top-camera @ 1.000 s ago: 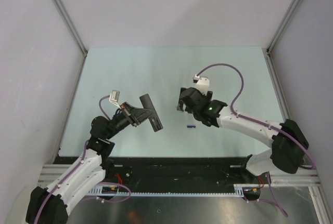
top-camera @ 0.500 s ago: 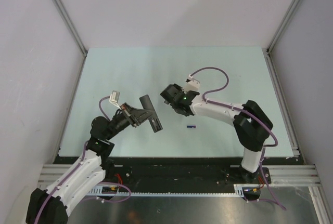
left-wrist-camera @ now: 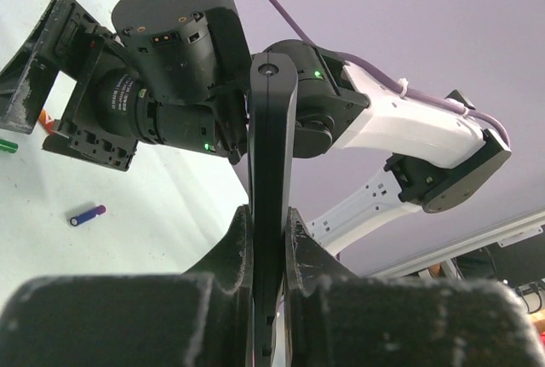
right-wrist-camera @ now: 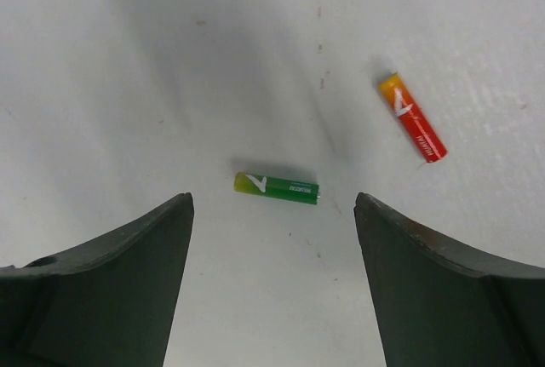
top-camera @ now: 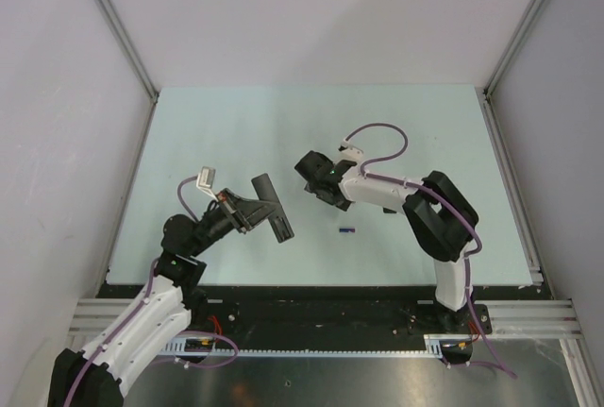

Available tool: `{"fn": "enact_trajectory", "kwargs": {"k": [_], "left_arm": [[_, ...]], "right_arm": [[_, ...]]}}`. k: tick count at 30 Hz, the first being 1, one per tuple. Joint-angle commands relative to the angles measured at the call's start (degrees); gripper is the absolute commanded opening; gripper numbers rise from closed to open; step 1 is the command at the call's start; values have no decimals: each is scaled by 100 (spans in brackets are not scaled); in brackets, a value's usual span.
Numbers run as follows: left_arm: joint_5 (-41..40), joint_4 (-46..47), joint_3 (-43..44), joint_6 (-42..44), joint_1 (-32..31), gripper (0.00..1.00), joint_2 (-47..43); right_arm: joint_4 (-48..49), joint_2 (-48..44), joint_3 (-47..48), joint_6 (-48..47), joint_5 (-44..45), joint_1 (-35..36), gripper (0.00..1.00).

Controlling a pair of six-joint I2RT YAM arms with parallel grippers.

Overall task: Load the batteries into the remote control
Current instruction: Adjust the battery at the center of the board.

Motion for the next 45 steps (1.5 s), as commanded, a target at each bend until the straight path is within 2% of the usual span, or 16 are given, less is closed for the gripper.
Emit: {"fn": "enact_trajectory", "kwargs": {"k": [1, 9, 17, 28, 41, 45], "left_arm": [[30, 102, -69, 62, 4, 0, -67], [-5, 102, -113, 97, 4, 0, -14], [-5, 93, -87, 132, 4, 0, 56], [-5, 93, -78, 141, 4, 0, 126], [13, 93, -140, 124, 4, 0, 56], [21, 93, -157, 97, 4, 0, 30]], "right_arm": [[359, 191, 262, -270, -99, 24, 81], [183, 350, 315, -235, -107, -28, 80], [271, 464, 306, -472, -151, -125, 72], [218, 587, 306, -481, -222, -134, 68], [-37, 543, 298, -402, -143, 15, 68], [-72, 544, 298, -393, -160, 25, 64]]}}
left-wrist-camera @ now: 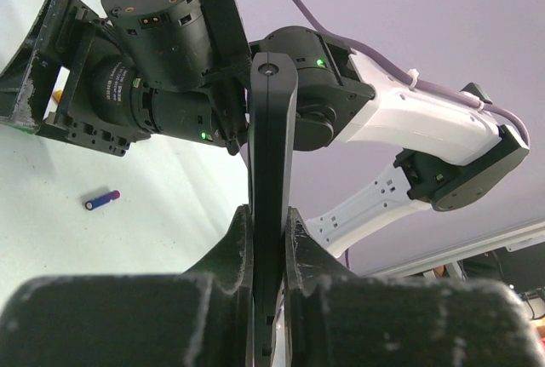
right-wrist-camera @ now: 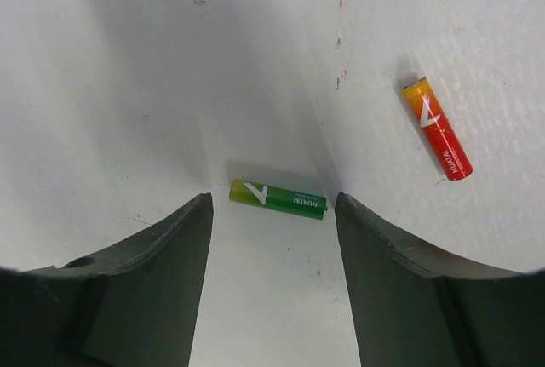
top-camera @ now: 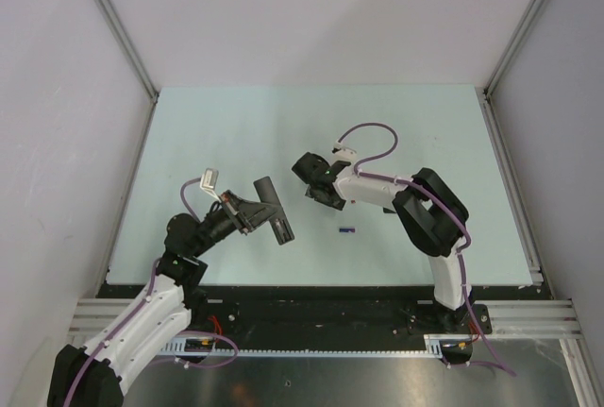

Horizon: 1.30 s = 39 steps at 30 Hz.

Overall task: Load the batteries into the remote control
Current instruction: Adjust the battery at the center of the board.

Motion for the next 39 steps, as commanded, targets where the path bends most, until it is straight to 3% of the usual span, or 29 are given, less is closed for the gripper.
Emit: {"fn": "enact_trajectory", "kwargs": {"k": [1, 14, 18, 22, 24, 27, 30, 39], "left_arm": [[24, 174, -39, 56, 4, 0, -101], [-3, 174, -39, 65, 4, 0, -101], [-3, 174, -39, 65, 4, 0, -101], [-29, 174, -39, 65, 4, 0, -75], [-38, 174, -30, 65, 4, 0, -66], [-47, 174, -13, 73, 4, 0, -58], [-38, 174, -13, 73, 4, 0, -49], [-3, 174, -13, 82, 4, 0, -49]], "right_arm": [[-227, 109, 125, 90, 61, 46, 63], [-289, 126, 116, -59, 113, 38, 45], [-289, -5, 125, -340, 280, 116, 33], [-324, -120, 116, -595, 395, 99, 32], [-341, -120, 116, -683, 377, 81, 37], [-350, -129, 125, -719, 360, 117, 57], [-359, -94, 125, -658, 333, 117, 68], [-306, 38, 607, -1254, 465, 108, 68]]}}
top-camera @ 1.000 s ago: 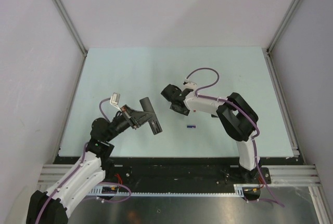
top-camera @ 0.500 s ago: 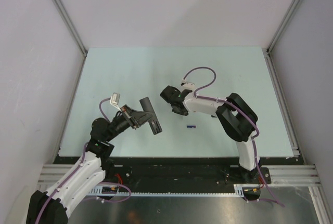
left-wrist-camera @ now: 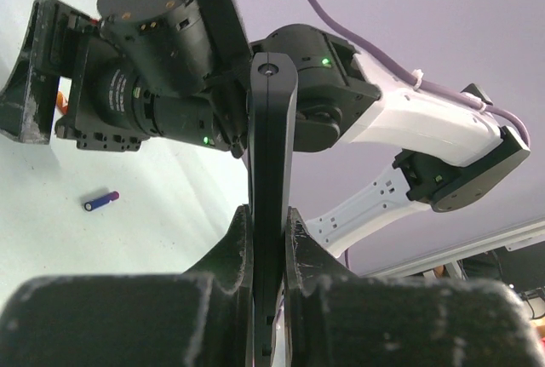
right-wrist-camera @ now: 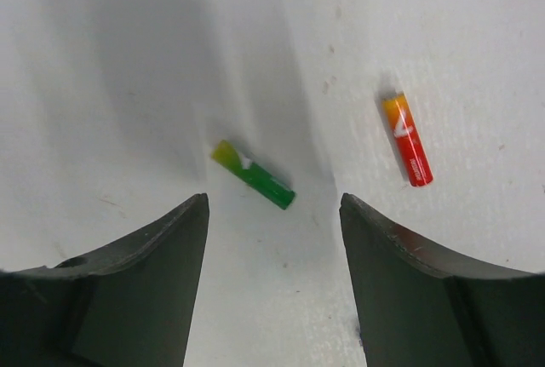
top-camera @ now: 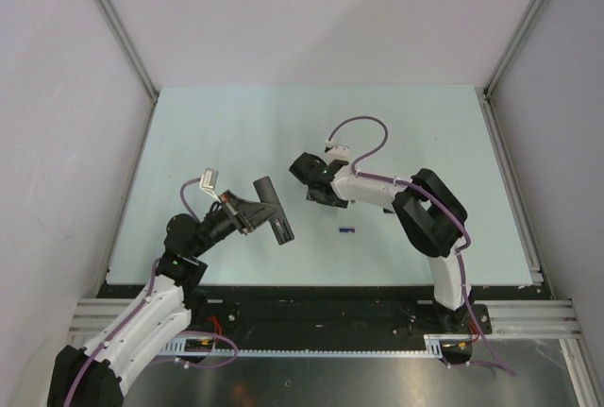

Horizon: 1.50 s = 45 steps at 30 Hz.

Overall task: Load the batteries into the remote control
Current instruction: Adjust the battery at the center of the board.

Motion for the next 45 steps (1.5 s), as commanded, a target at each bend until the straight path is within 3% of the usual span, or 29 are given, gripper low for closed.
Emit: {"fn": "enact_trajectory", "kwargs": {"k": [1, 8, 15, 22, 24, 25, 45], "left_arm": [[-1, 174, -11, 73, 4, 0, -29], [-9, 174, 7, 108, 4, 0, -47], [-9, 165, -2, 126, 4, 0, -38], [-18, 157, 33, 135, 13, 0, -20], [-27, 156, 33, 144, 13, 0, -11], [-36, 148, 25, 152, 22, 0, -3], [-150, 95, -63, 187, 22, 0, -47]], "right_arm": [[-68, 147, 647, -568, 290, -23, 67], [-103, 543, 1324, -1237, 88, -76, 64], [317, 438, 1132, -1711, 176, -278, 59], [459, 456, 1333, -2090, 62, -533, 33], [424, 473, 1334, -2143, -114, -656, 15], [415, 482, 1282, -2169, -201, -700, 0], [1197, 218, 350, -2995, -1169, -542, 0]]}}
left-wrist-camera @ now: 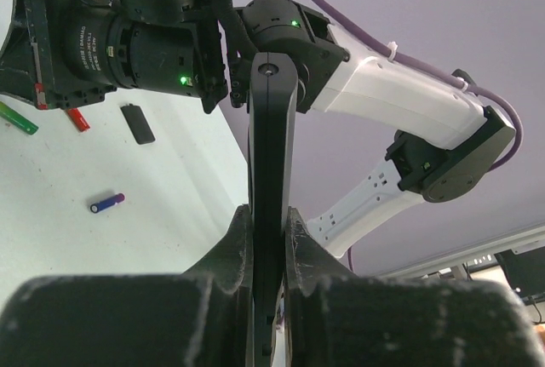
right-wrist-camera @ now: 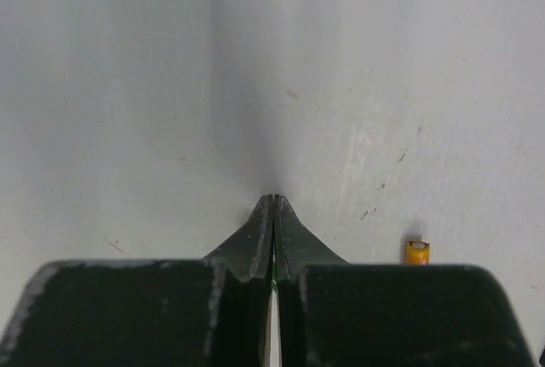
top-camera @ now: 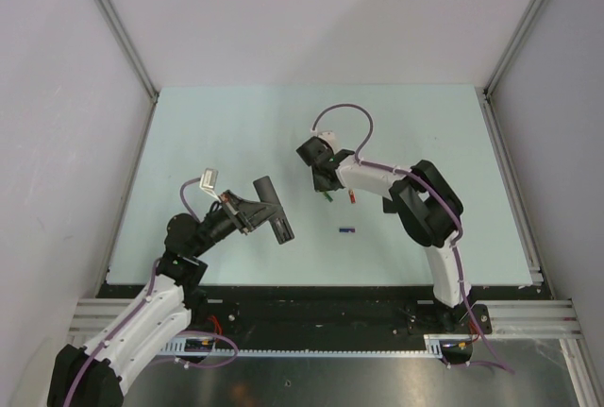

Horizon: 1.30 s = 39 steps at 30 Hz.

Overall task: Load the batteries into the remote control
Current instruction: Adjust the battery at the center of the board.

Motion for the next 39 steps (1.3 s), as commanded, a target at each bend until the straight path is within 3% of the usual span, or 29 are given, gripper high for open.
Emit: {"fn": "enact_trajectory", "kwargs": {"k": [1, 25, 27, 28, 31, 34, 39], "left_arm": [[-106, 93, -63, 124, 22, 0, -90], [-150, 58, -46, 168, 22, 0, -3], [-150, 49, -46, 177, 22, 0, 15], [-150, 49, -37, 168, 22, 0, 15], [-168, 49, -37, 177, 22, 0, 24], [-168, 49, -37, 177, 22, 0, 33], [-141, 49, -46, 177, 22, 0, 42]], "right_arm": [[211, -223, -153, -228, -299, 68, 0], [510, -654, -698, -844, -450, 261, 0], [510, -689, -698, -730, -387, 209, 5], [519, -767, -707, -590, -265, 208, 18], [545, -987, -725, -318, -176, 112, 41], [554, -1146, -716, -80, -202, 33, 47], [659, -1357, -716, 71, -579, 68, 49]]}}
